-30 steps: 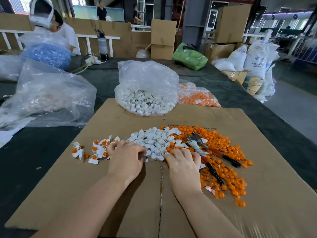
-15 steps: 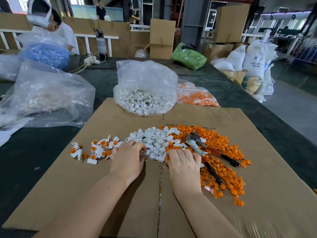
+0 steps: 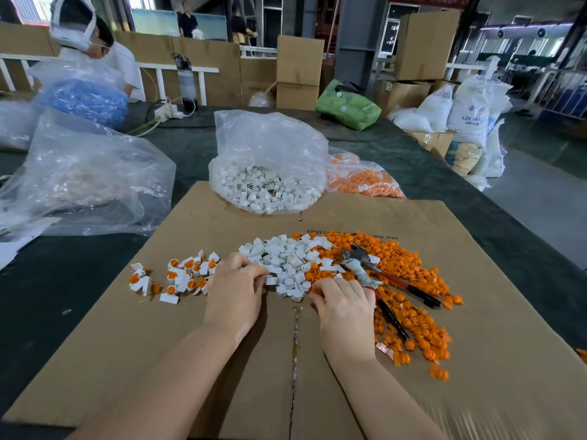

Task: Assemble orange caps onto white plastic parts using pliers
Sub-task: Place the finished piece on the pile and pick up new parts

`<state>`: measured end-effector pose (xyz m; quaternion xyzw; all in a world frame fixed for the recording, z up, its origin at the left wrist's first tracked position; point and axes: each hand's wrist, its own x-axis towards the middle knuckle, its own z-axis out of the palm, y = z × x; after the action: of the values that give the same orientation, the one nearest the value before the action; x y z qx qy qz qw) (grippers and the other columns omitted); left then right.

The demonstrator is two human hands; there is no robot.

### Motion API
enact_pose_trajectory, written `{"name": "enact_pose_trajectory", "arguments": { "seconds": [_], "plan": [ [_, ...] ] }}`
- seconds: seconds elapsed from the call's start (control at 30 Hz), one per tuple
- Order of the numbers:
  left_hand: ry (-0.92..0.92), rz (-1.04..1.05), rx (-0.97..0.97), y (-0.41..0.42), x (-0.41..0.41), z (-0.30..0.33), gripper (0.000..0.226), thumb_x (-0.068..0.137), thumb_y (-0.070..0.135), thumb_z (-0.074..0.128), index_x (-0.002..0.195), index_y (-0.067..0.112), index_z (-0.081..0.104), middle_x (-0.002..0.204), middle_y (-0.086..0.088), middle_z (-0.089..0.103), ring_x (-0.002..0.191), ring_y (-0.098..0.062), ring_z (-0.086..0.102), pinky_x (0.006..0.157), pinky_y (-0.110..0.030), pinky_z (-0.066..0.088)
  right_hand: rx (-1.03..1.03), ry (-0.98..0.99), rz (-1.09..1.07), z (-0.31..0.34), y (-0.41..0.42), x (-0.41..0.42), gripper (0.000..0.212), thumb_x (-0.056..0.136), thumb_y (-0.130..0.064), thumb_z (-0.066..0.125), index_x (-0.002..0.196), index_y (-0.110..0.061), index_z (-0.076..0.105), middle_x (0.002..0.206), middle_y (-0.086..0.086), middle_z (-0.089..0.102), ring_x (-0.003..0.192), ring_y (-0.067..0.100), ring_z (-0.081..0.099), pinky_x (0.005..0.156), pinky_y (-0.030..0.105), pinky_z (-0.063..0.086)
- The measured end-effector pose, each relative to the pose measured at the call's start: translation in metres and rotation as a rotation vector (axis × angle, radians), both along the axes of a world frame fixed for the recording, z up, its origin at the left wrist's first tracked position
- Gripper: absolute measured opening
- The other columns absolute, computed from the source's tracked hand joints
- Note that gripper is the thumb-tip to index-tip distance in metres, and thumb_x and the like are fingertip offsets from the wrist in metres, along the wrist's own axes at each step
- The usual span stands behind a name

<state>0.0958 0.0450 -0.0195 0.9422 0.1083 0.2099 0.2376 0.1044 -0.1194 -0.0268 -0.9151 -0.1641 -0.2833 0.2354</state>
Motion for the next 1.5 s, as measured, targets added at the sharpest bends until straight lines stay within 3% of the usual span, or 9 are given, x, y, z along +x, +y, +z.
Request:
{"name": "enact_pose_trajectory", "arguments": {
  "seconds": [0.1, 0.23, 0.3, 0.37, 0.43, 0.6, 0.77, 0.97, 1.5],
  "plan": [
    [-0.032, -0.007, -0.06, 0.0, 0.0, 0.002, 0.02, 0.093, 0.014, 0.057, 0.106, 0.018, 0.072, 0.085, 0.008, 0.046, 0.087, -0.011, 0.044, 0.08, -0.027, 0.039, 0.01, 0.017, -0.012, -0.002, 0.0, 0.002, 0.022, 0.069, 0.005, 0.078, 0.078, -0.013, 0.068, 0.067, 0.0, 0.06, 0.064, 0.025, 0.054, 0.064, 0.038, 0.041],
    [-0.013, -0.028, -0.104, -0.003, -0.002, 0.009, 0.023, 0.095, 0.013, 0.051, 0.106, 0.018, 0.071, 0.087, 0.011, 0.054, 0.095, -0.015, 0.054, 0.09, -0.035, 0.042, 0.023, 0.009, -0.004, -0.003, -0.001, 0.002, 0.035, 0.061, 0.014, 0.077, 0.083, -0.013, 0.072, 0.072, 0.0, 0.063, 0.066, 0.026, 0.056, 0.065, 0.039, 0.042],
    [-0.03, -0.024, -0.159, -0.005, -0.003, 0.012, 0.024, 0.096, 0.017, 0.049, 0.106, 0.018, 0.071, 0.093, 0.009, 0.062, 0.096, -0.011, 0.056, 0.089, -0.025, 0.041, 0.04, 0.004, 0.003, -0.003, -0.002, 0.002, 0.036, 0.063, 0.012, 0.078, 0.087, -0.014, 0.073, 0.075, 0.0, 0.065, 0.069, 0.026, 0.058, 0.067, 0.04, 0.043],
    [-0.055, -0.021, -0.248, -0.009, -0.003, 0.017, 0.022, 0.094, 0.024, 0.053, 0.103, 0.018, 0.072, 0.091, 0.01, 0.063, 0.082, 0.001, 0.054, 0.072, -0.003, 0.036, 0.069, 0.003, 0.005, -0.002, -0.002, 0.002, 0.032, 0.067, 0.007, 0.078, 0.091, -0.015, 0.073, 0.078, 0.0, 0.067, 0.073, 0.025, 0.06, 0.07, 0.041, 0.043],
    [-0.049, -0.03, -0.328, -0.014, -0.003, 0.019, 0.018, 0.091, 0.022, 0.059, 0.104, 0.021, 0.071, 0.092, 0.014, 0.062, 0.075, 0.004, 0.052, 0.066, 0.002, 0.034, 0.112, 0.002, 0.006, -0.002, -0.002, 0.003, 0.023, 0.073, -0.001, 0.078, 0.09, -0.014, 0.073, 0.078, -0.001, 0.068, 0.073, 0.024, 0.061, 0.071, 0.041, 0.043],
    [-0.016, -0.07, -0.548, -0.035, -0.004, 0.016, 0.023, 0.087, 0.016, 0.066, 0.108, 0.027, 0.064, 0.083, 0.016, 0.062, 0.078, 0.002, 0.057, 0.064, 0.0, 0.038, 0.235, 0.066, -0.018, 0.0, -0.003, 0.003, 0.005, 0.079, -0.015, 0.075, 0.079, -0.015, 0.069, 0.075, -0.005, 0.067, 0.072, 0.02, 0.06, 0.075, 0.034, 0.033],
    [-0.012, -0.06, -0.709, -0.051, -0.007, 0.003, 0.011, 0.088, 0.021, 0.064, 0.08, 0.026, 0.06, 0.075, 0.002, 0.065, 0.069, -0.012, 0.063, 0.059, -0.012, 0.044, 0.243, 0.089, -0.018, 0.002, -0.003, 0.001, 0.007, 0.082, -0.018, 0.072, 0.077, -0.015, 0.067, 0.074, -0.006, 0.065, 0.073, 0.02, 0.057, 0.075, 0.032, 0.03],
    [-0.054, -0.072, -0.861, -0.055, -0.007, -0.003, 0.018, 0.092, 0.013, 0.057, 0.081, 0.027, 0.055, 0.068, 0.0, 0.062, 0.053, -0.002, 0.057, 0.054, -0.011, 0.045, 0.179, 0.113, 0.037, 0.002, -0.002, 0.0, 0.012, 0.083, -0.018, 0.071, 0.073, -0.015, 0.064, 0.069, -0.005, 0.062, 0.069, 0.022, 0.054, 0.074, 0.035, 0.032],
    [-0.042, -0.211, -0.622, -0.054, -0.019, -0.006, 0.021, 0.093, 0.022, 0.058, 0.081, 0.04, 0.055, 0.073, 0.013, 0.062, 0.073, 0.004, 0.056, 0.064, -0.006, 0.041, 0.137, 0.089, 0.096, 0.002, -0.003, -0.003, 0.027, 0.072, -0.006, 0.077, 0.058, -0.011, 0.053, 0.053, -0.002, 0.052, 0.053, 0.019, 0.049, 0.066, 0.035, 0.036]
  ]
}}
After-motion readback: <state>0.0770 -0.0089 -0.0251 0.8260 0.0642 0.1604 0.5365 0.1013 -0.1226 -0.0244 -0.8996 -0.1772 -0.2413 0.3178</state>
